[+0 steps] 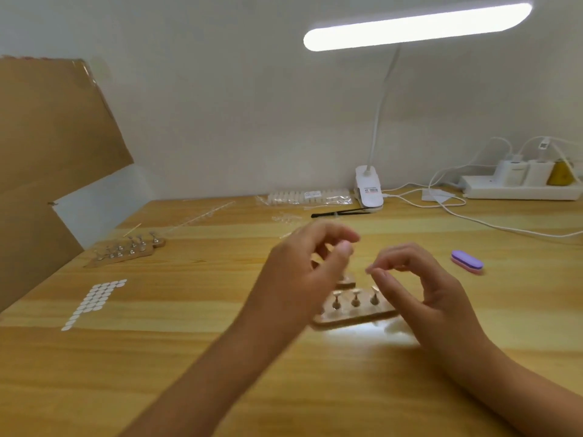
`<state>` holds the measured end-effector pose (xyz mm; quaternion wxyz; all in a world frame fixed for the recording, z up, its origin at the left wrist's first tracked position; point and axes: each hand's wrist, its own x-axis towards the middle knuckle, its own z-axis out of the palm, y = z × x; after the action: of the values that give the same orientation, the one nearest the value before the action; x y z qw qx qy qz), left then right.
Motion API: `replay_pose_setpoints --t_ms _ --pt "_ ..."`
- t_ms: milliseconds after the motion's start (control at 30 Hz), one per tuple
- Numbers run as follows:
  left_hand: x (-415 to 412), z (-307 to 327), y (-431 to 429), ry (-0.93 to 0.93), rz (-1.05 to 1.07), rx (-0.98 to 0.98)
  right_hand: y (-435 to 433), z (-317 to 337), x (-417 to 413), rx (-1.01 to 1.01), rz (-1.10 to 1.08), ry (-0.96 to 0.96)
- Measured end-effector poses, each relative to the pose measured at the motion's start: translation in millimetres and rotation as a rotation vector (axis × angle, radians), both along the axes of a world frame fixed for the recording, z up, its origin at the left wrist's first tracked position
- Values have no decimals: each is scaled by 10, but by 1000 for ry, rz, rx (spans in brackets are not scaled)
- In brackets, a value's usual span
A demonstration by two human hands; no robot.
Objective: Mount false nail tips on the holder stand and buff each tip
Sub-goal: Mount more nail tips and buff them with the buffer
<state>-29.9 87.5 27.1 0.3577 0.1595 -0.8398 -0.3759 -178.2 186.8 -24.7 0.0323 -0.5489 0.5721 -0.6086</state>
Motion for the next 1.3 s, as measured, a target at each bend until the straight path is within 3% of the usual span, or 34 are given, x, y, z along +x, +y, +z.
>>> replay_pose_setpoints --t_ms 33,100,233,467,600,700,1000,1300 --pt "-13 1 -67 -44 -61 204 -2 17 17 -8 1 11" --pt "24 7 -203 -141 -90 343 -21 63 68 -4 -3 8" --pt "125 -59 -357 -173 -151 369 -143 151 142 57 11 -12" --pt "159 -247 -503 -125 -73 454 -409 72 184 128 43 11" --pt "167 -388 -573 -146 -80 511 -457 -31 183 115 -30 189" --pt "174 -397 -613 -134 -114 507 -452 -30 169 51 -87 351" --pt "216 -435 -538 -185 -129 410 -333 -44 135 93 -144 562" --pt "230 -545 -559 -238 -9 136 -347 -106 109 178 -137 478"
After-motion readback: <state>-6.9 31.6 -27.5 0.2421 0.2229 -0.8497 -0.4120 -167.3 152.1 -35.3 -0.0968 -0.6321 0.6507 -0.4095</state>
